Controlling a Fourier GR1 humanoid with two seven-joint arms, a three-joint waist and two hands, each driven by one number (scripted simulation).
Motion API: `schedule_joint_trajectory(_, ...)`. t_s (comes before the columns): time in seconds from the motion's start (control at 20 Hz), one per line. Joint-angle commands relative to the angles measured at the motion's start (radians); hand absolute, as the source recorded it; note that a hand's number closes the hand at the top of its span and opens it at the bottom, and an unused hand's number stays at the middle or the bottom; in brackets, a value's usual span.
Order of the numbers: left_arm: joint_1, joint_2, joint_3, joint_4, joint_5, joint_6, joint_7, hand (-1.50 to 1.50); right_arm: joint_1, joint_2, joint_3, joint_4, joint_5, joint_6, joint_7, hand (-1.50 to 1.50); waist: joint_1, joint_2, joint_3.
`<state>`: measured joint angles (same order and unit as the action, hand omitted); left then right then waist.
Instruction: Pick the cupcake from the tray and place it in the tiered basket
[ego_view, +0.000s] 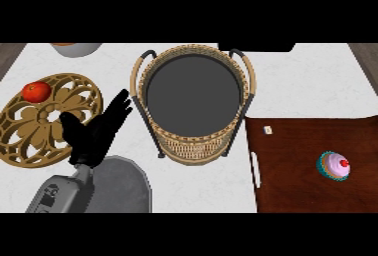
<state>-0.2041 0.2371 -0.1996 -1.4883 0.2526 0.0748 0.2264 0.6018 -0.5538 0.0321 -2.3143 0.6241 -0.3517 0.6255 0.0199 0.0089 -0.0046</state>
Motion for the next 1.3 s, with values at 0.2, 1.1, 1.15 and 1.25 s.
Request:
schedule_joint_trajectory(0.2, 0.029, -0.009, 0.017, 0.050, -0.014, -0.030, -0.066, 0.00, -0.289, 0.100, 0.230, 0.154, 0.347, 0.155, 0.338, -1.50, 0.003, -0.003, 0.003)
schedule_joint_trajectory(1.1, 0.118, -0.065, 0.059, -0.039, -0.070, -0.073, -0.038, 0.00, -0.308, 0.274, 0.194, 0.247, 0.489, 0.214, 0.324, -1.50, -0.021, -0.010, 0.004)
schedule_joint_trajectory(1.15, -0.023, -0.076, 0.106, 0.079, -0.068, -0.070, -0.025, 0.00, -0.287, 0.278, 0.170, 0.328, 0.464, 0.131, 0.248, -1.50, -0.026, -0.009, 0.005)
schedule_joint_trajectory(1.25, 0.044, -0.108, 0.051, 0.049, -0.113, -0.048, -0.037, 0.00, -0.304, 0.252, 0.099, 0.332, 0.404, 0.139, 0.207, -1.50, -0.025, -0.009, 0.005)
